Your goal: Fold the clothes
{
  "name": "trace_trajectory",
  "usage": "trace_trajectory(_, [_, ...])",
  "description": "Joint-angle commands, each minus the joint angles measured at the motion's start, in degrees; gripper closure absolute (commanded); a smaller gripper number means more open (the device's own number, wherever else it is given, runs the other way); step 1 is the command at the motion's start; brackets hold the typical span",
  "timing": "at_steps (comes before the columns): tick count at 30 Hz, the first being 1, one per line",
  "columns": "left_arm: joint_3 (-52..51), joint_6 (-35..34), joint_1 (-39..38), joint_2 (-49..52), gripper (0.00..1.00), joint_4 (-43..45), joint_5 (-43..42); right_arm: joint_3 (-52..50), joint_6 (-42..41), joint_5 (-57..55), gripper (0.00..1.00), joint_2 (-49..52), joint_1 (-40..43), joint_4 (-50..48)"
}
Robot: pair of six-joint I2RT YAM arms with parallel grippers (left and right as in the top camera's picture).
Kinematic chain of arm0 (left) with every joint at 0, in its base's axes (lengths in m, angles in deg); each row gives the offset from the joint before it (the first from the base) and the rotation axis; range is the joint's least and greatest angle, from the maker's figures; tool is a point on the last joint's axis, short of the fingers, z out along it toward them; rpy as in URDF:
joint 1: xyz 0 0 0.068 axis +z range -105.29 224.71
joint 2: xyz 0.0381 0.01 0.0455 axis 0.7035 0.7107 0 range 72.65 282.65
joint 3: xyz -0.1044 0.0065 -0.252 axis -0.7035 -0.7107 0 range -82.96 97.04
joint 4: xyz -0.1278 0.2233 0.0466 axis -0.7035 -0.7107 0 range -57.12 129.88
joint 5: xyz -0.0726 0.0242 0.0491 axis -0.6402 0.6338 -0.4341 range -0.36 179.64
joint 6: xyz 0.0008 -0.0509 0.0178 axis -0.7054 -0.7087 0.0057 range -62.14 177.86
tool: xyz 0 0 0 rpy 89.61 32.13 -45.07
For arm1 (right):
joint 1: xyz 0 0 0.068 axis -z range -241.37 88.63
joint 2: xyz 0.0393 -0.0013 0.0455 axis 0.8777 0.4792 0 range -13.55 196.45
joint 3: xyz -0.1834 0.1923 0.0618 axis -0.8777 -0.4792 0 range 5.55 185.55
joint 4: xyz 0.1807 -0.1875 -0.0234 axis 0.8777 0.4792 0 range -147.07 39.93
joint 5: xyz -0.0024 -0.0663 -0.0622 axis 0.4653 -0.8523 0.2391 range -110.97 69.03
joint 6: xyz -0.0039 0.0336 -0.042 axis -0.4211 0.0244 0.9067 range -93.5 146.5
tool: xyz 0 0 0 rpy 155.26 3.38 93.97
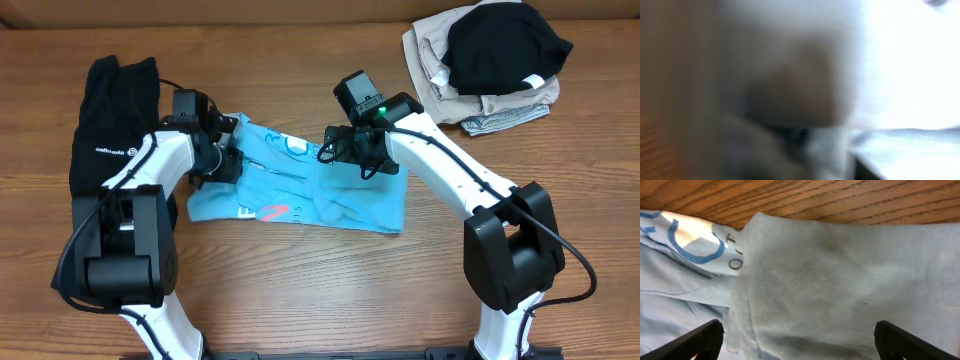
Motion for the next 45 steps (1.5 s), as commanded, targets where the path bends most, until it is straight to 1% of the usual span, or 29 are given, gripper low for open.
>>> trace_trajectory(1, [-1.8,-3.4,-0.1,4.3,0.77,0.1,-1.6,1.4,0.2,-0.4,0.01,-1.7,-0.2,-0.2])
trace_trajectory(2, [-1.8,-3.9,-0.1,4.3,0.85,0.4,-1.6,1.4,0.2,-0.4,0.04,-1.7,-0.2,-0.1])
trace_trajectory(3, [-1.7,-4.0,-0.1,4.3,0.96,0.5,-1.5,1.4,0.2,-0.4,0.07,-1.7,-0.2,-0.1])
trace_trajectory(5, [-1.5,-4.7,-0.1,4.3,0.96,0.4,0.6,1.4,0.2,-0.4,0.12,-1.7,-0.2,0.1])
trace_trajectory(7, [-1.0,-7.8,0.1,4.3,0.96,0.1,4.9,1.4,0.2,0.0,0.16,-1.7,-0.2,0.4])
trace_trajectory(8, [0.9,-9.8,0.8,4.3,0.96,-2.7,8.6,1.4,0.2,0.3,0.22,-1.7,-0.2,1.0])
trace_trajectory(9, [2.2,-9.7,1.1,4.3,0.96,-4.7,9.4,1.4,0.2,0.4,0.27,-1.7,-0.2,1.3])
trace_trajectory(10, [4.1,-9.8,1.6,4.3,0.96,-7.4,10.3,1.4,0.2,0.5,0.37,-1.8,-0.2,1.8])
trace_trajectory(11, [5.9,-9.7,2.0,4.3,0.96,-9.9,11.0,1.4,0.2,0.7,0.44,-1.9,-0.2,2.0])
trace_trajectory(13, [10.3,-9.7,2.6,4.3,0.96,-14.8,12.8,1.4,0.2,1.7,0.5,-2.5,-0.1,2.1])
trace_trajectory(17, [20.3,-9.6,2.5,4.3,0.96,-24.9,17.6,1.5,0.2,2.4,0.51,-5.8,0.2,2.3])
trace_trajectory(18, [25.7,-8.9,2.0,4.3,0.96,-29.8,18.4,1.5,1.0,2.5,0.5,-8.5,0.7,3.0])
trace_trajectory(23, [35.4,-9.2,-0.3,4.3,0.96,-38.3,17.5,1.5,1.7,1.7,0.5,-15.3,3.2,5.9])
trace_trajectory(25, [37.1,-11.4,-2.3,4.3,0.96,-39.8,15.7,1.5,1.7,1.3,0.5,-18.6,4.9,6.7])
trace_trajectory(27, [37.2,-11.8,-4.6,4.3,0.96,-40.6,14.4,1.5,1.7,1.3,0.5,-22.3,7.1,7.2])
trace_trajectory(32, [37.1,-12.1,-12.6,4.3,0.96,-41.5,14.4,1.5,3.1,1.2,0.5,-30.6,12.4,9.0])
trace_trajectory(34, [37.1,-13.6,-16.0,4.3,0.96,-41.6,14.1,1.5,3.3,1.2,0.5,-33.4,14.8,10.1])
trace_trajectory(38, [37.1,-17.3,-22.8,4.3,0.96,-41.5,9.3,1.5,4.2,1.1,0.49,-37.4,19.4,12.3])
trace_trajectory(42, [37.0,-17.5,-29.2,4.3,0.96,-40.5,7.7,1.5,4.8,1.1,0.49,-39.3,22.6,14.1])
trace_trajectory(43, [37.0,-17.5,-30.8,4.3,0.9,-40.0,7.7,1.5,5.1,1.1,0.48,-39.5,23.1,14.5])
trace_trajectory(44, [37.0,-17.5,-32.3,4.3,0.79,-39.6,7.7,1.5,5.5,1.1,0.48,-39.5,23.2,14.9])
trace_trajectory(45, [37.0,-17.4,-34.0,4.3,0.58,-39.0,7.7,1.5,5.9,1.0,0.48,-39.5,23.3,15.3])
